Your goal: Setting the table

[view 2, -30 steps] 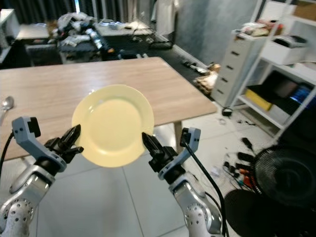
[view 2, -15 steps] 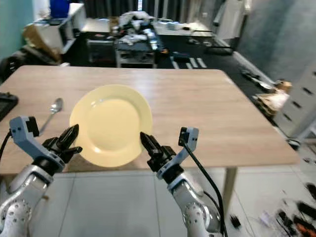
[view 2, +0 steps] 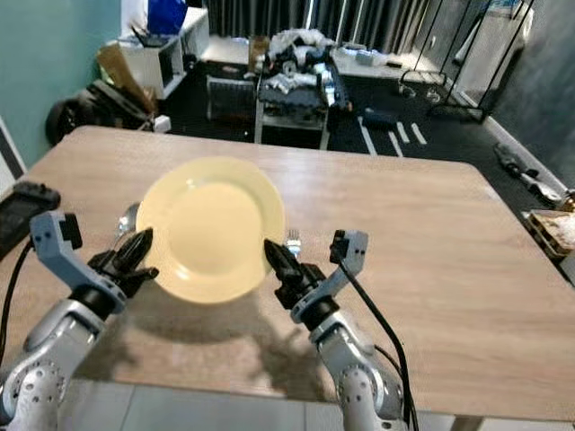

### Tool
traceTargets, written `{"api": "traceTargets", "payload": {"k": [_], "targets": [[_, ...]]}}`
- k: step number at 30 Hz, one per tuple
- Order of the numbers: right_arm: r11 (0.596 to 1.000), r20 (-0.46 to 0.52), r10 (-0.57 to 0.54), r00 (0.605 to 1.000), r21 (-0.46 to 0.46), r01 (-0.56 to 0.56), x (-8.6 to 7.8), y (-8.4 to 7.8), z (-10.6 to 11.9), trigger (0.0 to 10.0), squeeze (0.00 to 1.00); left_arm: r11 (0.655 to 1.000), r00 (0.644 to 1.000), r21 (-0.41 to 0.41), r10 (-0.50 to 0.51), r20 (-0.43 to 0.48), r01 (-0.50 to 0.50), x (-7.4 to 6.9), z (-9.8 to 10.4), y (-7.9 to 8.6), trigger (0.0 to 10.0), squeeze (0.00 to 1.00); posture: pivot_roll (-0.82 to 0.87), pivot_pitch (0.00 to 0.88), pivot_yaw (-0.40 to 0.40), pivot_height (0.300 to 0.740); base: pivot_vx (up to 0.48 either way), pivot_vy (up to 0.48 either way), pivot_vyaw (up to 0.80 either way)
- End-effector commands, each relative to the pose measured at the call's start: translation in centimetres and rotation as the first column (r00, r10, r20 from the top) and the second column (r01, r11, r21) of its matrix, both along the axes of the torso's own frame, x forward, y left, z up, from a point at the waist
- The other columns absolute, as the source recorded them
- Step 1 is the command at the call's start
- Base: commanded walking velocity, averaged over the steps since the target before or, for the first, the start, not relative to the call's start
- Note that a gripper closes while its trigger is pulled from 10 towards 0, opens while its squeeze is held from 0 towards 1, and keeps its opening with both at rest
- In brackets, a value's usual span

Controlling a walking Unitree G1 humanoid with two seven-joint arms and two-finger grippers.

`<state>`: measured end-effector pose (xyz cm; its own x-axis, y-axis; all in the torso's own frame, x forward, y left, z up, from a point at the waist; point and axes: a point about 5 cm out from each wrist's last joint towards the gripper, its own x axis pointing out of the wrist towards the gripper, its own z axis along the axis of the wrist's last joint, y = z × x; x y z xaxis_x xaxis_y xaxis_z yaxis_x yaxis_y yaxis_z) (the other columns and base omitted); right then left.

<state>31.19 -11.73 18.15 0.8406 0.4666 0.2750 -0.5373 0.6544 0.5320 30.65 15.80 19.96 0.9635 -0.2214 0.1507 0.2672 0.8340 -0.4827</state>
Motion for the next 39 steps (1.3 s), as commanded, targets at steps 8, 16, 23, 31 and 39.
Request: {"api": "traceTargets", "payload": {"k": [8, 16, 23, 31, 39], "targets": [[0.993, -0.008, -0.117, 0.993, -0.031, 0.117, 0.2, -2.0, -0.3, 10.0, 0.0, 0.993, 0.995, 0.111, -0.026, -0.099, 0.037, -0.1, -1.7, -0.1, 10.0, 0.0, 0.11, 0.051, 0.053, 0.74, 0.0, 0.0, 0.0], [0.995, -0.019, -0.084, 0.996, -0.053, 0.083, -0.5, -1.4, -0.8, 10.0, 0.0, 0.983, 0.992, 0.186, 0.027, -0.124, -0.003, -0.1, -1.8, 0.9, 10.0, 0.0, 0.13, 0.061, 0.044, 0.74, 0.0, 0.0, 0.0], [0.995, -0.06, -0.059, 0.996, -0.086, 0.054, 0.3, 0.2, -1.3, 10.0, 0.0, 0.996, 0.982, 0.078, 0.062, -0.176, -0.049, 1.0, -2.1, 1.9, 10.0, 0.0, 0.14, 0.092, 0.026, 0.74, 0.0, 0.0, 0.0], [0.993, -0.141, -0.089, 0.986, -0.09, 0.077, 1.5, 1.0, -2.2, 10.0, 0.0, 0.993, 0.966, 0.053, 0.119, -0.231, -0.11, 1.4, -2.7, 3.8, 10.0, 0.0, 0.15, 0.117, 0.015, 0.74, 0.0, 0.0, 0.0], [0.997, -0.136, 0.01, 0.991, 0.081, 0.001, 1.2, 1.1, -1.5, 10.0, 1.0, 1.0, 0.989, -0.005, 0.029, -0.145, -0.03, 1.2, -1.5, 2.5, 10.0, 0.0, 0.14, 0.114, 0.014, 0.74, 0.0, 0.0, 0.0]]}}
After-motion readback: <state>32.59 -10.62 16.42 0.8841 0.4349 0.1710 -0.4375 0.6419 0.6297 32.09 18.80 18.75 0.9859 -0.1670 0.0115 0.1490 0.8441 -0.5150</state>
